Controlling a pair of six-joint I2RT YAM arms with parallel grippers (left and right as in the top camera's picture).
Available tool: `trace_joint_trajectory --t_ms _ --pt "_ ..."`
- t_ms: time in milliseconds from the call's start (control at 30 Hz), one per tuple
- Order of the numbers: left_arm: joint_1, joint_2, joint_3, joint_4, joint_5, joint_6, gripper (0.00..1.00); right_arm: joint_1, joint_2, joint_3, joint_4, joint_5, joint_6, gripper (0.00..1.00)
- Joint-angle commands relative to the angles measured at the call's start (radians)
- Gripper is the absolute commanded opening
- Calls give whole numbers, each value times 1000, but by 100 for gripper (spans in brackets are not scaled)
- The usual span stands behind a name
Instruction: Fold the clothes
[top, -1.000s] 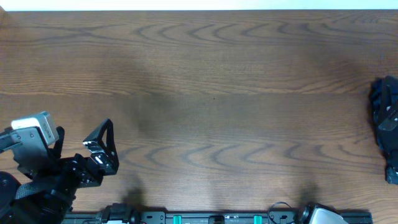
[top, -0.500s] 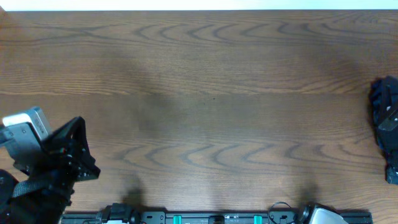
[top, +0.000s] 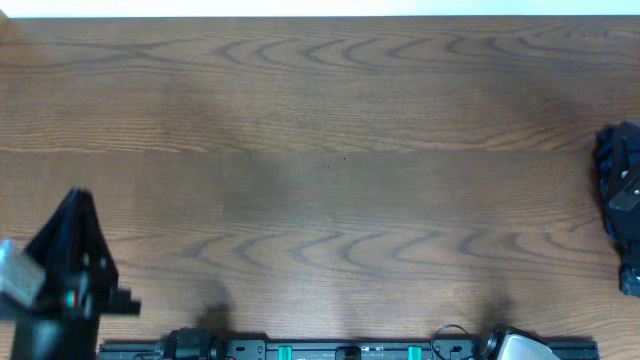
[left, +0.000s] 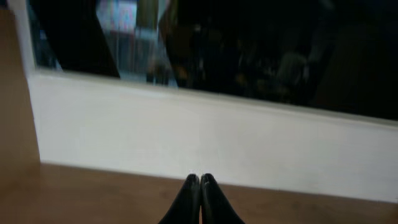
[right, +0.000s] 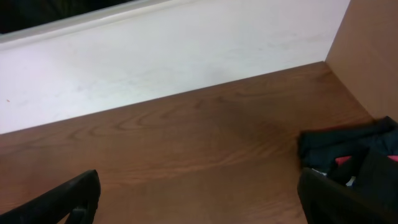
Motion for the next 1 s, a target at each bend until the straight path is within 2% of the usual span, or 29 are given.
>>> trace_joint_trajectory --t_ms 0,167,367,700,967 --pt "-3 -118 -156 71 -9 47 6 9 2 -3 -3 -10 12 99" --pt "-3 -315 -418 206 -8 40 6 9 2 -3 -3 -10 12 99" --pt "6 -445 -632 303 -8 -9 6 9 2 -3 -3 -10 12 99" --pt "8 -575 -854 360 -8 -11 6 9 2 -3 -3 -10 12 99" --pt "8 -574 -958 365 -8 -31 6 9 3 -3 -3 -10 12 99"
